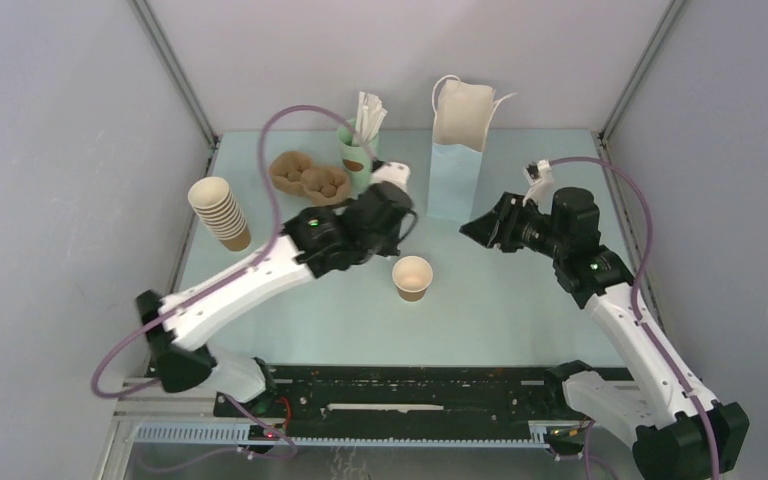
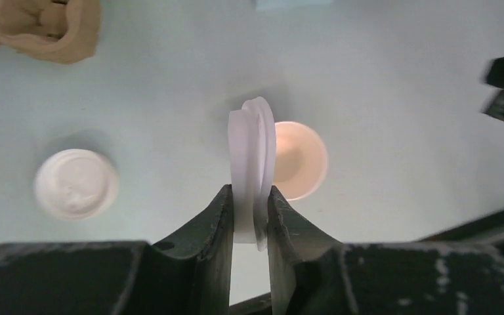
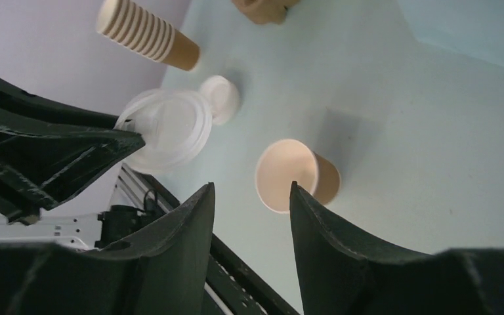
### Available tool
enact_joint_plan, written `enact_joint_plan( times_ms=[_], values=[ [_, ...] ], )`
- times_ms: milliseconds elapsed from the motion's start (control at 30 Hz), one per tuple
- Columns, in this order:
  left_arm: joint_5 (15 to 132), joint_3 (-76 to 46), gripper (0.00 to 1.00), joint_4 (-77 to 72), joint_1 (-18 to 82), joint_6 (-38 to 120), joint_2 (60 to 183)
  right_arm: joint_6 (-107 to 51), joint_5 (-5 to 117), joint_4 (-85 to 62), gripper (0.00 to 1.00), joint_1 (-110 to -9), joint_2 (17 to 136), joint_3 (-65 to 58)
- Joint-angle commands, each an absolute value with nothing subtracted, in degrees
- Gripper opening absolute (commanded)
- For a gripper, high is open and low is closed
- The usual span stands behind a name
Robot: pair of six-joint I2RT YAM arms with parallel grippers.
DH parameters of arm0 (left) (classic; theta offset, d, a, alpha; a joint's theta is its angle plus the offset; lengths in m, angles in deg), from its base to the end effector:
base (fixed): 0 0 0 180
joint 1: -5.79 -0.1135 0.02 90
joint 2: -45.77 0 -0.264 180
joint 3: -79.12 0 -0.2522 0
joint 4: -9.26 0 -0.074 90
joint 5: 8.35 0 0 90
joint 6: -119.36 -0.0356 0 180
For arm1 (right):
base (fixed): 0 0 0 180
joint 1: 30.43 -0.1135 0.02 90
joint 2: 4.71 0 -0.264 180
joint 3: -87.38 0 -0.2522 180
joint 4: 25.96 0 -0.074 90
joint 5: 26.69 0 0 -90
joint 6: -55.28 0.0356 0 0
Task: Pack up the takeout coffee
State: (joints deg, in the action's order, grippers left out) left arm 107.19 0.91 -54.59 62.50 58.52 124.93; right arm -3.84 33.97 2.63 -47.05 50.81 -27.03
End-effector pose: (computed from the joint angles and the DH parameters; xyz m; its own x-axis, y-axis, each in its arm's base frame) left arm 0.1681 -0.2281 0.3999 -0.5966 0.1076 -0.7953 0.3270 0.9376 -0.1184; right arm 0.2043 0.0792 0.3419 -0.6177 0.2825 -0.7339 -0.4399 0.6495 0.6202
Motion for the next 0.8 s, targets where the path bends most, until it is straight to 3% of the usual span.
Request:
enact_joint_plan(
  times_ms=[0, 200, 767],
  values=[
    [123.08, 6.67, 0.26, -64.27, 66.5, 52.3, 133.96, -9.18, 34.6, 7.99, 0.55, -45.9, 49.27, -30.35],
    [129.61, 11.44, 0.27, -68.26, 69.74, 50.48, 142.73, -6.06, 29.0, 3.69, 0.54, -46.01, 50.56, -35.76],
    [128.48, 16.11, 0.29, -67.42, 71.45, 48.78, 153.88, 1.05, 25.28, -7.54, 0.54, -45.1, 56.59, -43.36]
  ],
)
